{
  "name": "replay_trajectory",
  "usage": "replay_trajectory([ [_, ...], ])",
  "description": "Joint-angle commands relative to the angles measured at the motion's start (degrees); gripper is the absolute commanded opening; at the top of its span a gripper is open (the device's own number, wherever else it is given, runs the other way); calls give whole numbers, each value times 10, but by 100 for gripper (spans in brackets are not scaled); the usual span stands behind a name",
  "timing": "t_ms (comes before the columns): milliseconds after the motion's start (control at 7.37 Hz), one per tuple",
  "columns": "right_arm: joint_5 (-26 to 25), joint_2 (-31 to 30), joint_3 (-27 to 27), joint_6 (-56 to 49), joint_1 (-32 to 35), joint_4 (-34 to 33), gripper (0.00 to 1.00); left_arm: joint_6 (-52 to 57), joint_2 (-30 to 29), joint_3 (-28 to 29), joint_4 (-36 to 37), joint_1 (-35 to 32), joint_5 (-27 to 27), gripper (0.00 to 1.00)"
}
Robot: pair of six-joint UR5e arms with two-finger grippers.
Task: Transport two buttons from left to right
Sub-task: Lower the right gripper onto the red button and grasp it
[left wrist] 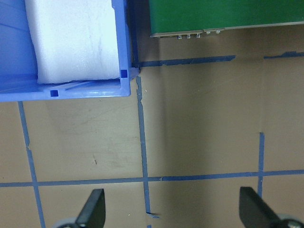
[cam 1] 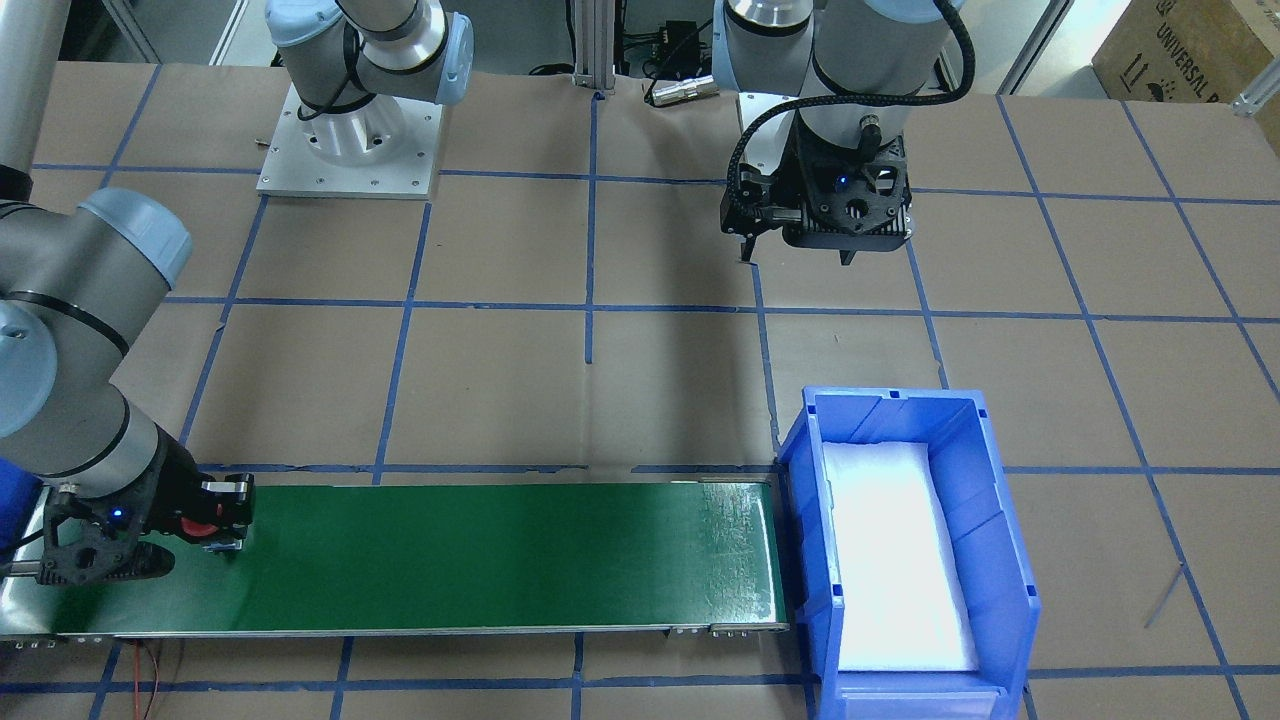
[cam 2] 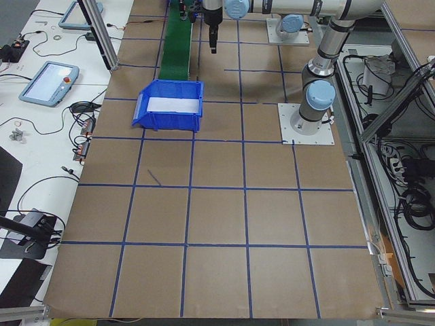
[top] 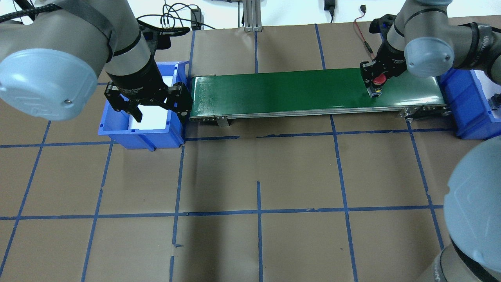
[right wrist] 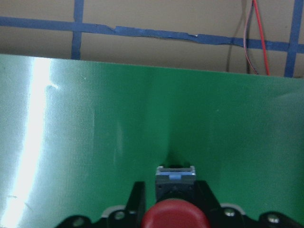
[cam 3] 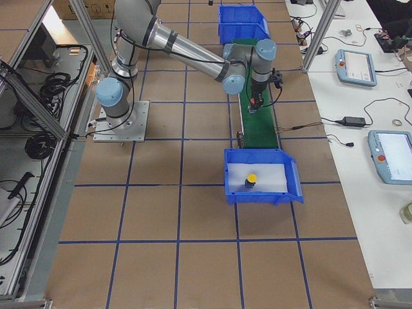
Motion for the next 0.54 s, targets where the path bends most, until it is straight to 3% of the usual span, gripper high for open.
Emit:
replay_trajectory([
  [0, -1, -2, -5, 0, -1, 1, 30, -1, 0, 0, 1, 0, 0, 100],
  [271, -1, -9, -29, -3, -21, 0, 31, -1, 0, 0, 1, 0, 0, 100],
  [407, 7, -27, -39, -19, -64, 0, 31, -1, 0, -1, 1, 0, 0, 100],
])
